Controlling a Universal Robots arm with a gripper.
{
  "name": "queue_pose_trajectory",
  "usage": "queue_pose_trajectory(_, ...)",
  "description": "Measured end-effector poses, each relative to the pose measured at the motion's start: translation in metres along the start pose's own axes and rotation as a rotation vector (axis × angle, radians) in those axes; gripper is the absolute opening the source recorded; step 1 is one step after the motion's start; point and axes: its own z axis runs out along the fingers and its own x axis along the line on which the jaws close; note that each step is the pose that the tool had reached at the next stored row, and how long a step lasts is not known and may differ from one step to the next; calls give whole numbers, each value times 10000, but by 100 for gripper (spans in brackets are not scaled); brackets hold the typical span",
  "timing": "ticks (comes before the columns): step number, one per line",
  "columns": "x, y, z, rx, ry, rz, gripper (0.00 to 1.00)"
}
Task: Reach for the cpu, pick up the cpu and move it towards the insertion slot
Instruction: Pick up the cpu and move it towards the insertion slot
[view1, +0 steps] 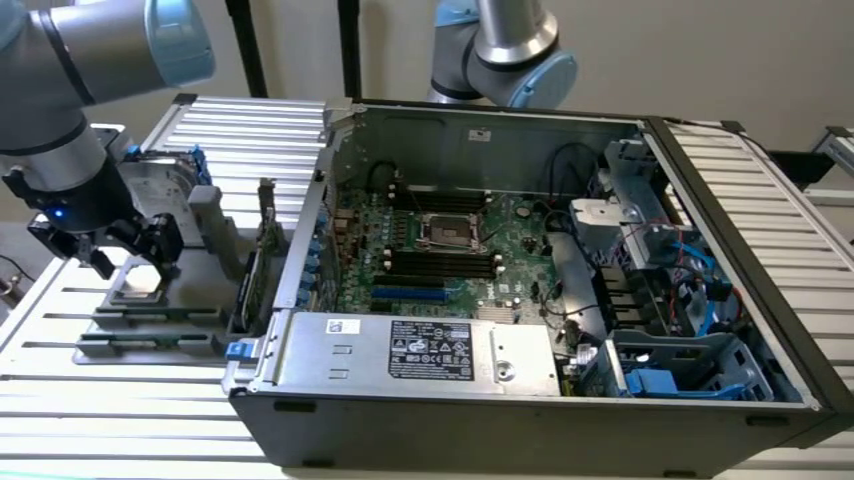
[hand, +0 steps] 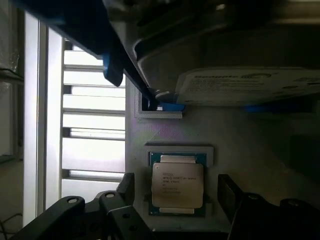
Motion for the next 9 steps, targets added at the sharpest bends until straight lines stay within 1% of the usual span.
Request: queue_pose_trajectory(9, 1, -2, 44, 10, 3, 3, 76)
